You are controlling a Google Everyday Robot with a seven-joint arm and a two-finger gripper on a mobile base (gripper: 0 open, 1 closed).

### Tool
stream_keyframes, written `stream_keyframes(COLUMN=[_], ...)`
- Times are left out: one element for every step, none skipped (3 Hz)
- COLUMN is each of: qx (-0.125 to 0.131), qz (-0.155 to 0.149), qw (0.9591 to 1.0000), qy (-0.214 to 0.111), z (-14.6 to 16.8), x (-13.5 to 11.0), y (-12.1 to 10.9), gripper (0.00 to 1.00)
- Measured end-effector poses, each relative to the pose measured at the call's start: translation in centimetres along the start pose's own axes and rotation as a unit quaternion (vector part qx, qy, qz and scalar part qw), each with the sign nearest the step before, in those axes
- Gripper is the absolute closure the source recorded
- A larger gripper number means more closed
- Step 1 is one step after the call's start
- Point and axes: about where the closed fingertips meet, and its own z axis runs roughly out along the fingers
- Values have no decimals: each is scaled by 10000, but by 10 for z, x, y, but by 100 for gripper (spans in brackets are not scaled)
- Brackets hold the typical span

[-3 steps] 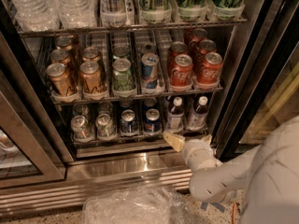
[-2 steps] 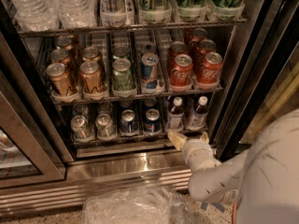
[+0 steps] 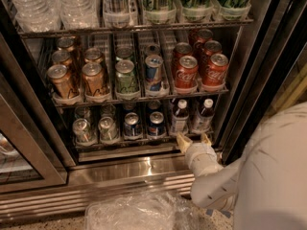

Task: Pick blue plastic bottle from bottom shelf of fridge

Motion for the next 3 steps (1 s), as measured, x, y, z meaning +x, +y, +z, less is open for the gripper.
stream_keyframes(qx=[59, 164, 258], qz=[-112, -261, -373], qw=[9999, 9993, 9985], qy=[-92, -216, -315], z=[7, 18, 25], x=[0, -3, -6], y=[-2, -9, -15], gripper=[33, 32, 32])
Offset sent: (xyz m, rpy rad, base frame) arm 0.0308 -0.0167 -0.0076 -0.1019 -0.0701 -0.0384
